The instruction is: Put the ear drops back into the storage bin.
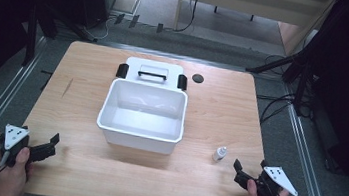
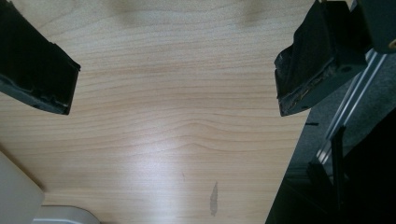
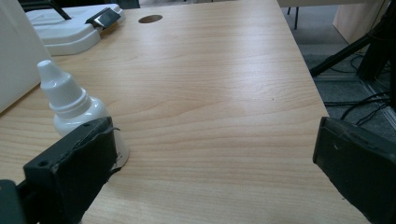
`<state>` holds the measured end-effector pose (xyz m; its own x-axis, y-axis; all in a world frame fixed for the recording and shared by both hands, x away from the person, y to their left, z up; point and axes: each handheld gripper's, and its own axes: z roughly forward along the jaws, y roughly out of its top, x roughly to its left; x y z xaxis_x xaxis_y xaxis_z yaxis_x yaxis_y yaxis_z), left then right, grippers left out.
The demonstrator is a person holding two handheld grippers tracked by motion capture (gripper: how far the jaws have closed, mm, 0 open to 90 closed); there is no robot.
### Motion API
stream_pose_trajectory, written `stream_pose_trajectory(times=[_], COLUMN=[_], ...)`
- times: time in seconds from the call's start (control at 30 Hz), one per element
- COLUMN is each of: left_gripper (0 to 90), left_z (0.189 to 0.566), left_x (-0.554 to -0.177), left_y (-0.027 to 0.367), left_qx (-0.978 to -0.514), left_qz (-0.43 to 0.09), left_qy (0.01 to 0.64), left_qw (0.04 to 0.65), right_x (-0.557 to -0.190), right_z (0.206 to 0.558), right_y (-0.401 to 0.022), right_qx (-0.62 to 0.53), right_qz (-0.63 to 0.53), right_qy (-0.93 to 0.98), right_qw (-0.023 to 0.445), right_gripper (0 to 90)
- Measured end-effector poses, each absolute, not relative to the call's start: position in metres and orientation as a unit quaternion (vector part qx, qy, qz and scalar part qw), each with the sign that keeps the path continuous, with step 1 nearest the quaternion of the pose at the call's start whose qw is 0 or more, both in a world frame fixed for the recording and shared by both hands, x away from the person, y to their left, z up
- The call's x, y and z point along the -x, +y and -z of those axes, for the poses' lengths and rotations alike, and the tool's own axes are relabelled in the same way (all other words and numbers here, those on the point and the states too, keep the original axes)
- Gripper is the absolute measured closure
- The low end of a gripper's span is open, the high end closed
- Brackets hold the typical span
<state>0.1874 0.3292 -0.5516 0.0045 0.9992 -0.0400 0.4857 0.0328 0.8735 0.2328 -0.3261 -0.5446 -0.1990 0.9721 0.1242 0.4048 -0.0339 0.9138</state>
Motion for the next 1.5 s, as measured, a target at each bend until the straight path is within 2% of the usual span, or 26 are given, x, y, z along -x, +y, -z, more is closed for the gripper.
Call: stream_pose_trajectory(times=[0.27, 0.5, 0.6, 0.77, 0.93, 1.23, 1.3, 1.43, 1.47, 1.5], left_gripper=[0.1, 0.1, 0.1, 0.1, 0.0, 0.0, 0.0, 0.0, 0.0, 0.0], left_z=[0.552, 0.551, 0.551, 0.551, 0.552, 0.551, 0.551, 0.551, 0.551, 0.552], left_x=[-0.182, -0.182, -0.183, -0.184, -0.187, -0.188, -0.189, -0.189, -0.189, -0.188], left_y=[0.328, 0.329, 0.327, 0.327, 0.323, 0.325, 0.325, 0.325, 0.325, 0.325], left_qx=[-0.585, -0.583, -0.601, -0.605, -0.606, -0.606, -0.608, -0.609, -0.609, -0.612], left_qz=[-0.372, -0.376, -0.376, -0.37, -0.379, -0.38, -0.378, -0.376, -0.376, -0.376], left_qy=[0.614, 0.616, 0.601, 0.6, 0.61, 0.607, 0.605, 0.604, 0.604, 0.604], left_qw=[0.378, 0.374, 0.369, 0.37, 0.341, 0.346, 0.348, 0.35, 0.35, 0.347], right_x=[-0.231, -0.231, -0.235, -0.24, -0.255, -0.279, -0.287, -0.295, -0.297, -0.302], right_z=[0.541, 0.526, 0.519, 0.505, 0.49, 0.47, 0.464, 0.457, 0.455, 0.45], right_y=[-0.325, -0.324, -0.326, -0.329, -0.326, -0.305, -0.296, -0.287, -0.285, -0.281], right_qx=[-0.548, -0.534, -0.53, -0.521, -0.497, -0.421, -0.397, -0.374, -0.364, -0.354], right_qz=[-0.449, -0.425, -0.399, -0.379, -0.325, -0.179, -0.122, -0.08, -0.072, -0.069], right_qy=[0.636, 0.675, 0.699, 0.724, 0.779, 0.88, 0.901, 0.916, 0.922, 0.93], right_qw=[0.304, 0.279, 0.265, 0.246, 0.202, 0.129, 0.127, 0.118, 0.107, 0.072], right_gripper=[0.0, 1.9, 3.8, 4.6, 6.2, 7.1, 10.8, 13.5, 14.2, 16.2])
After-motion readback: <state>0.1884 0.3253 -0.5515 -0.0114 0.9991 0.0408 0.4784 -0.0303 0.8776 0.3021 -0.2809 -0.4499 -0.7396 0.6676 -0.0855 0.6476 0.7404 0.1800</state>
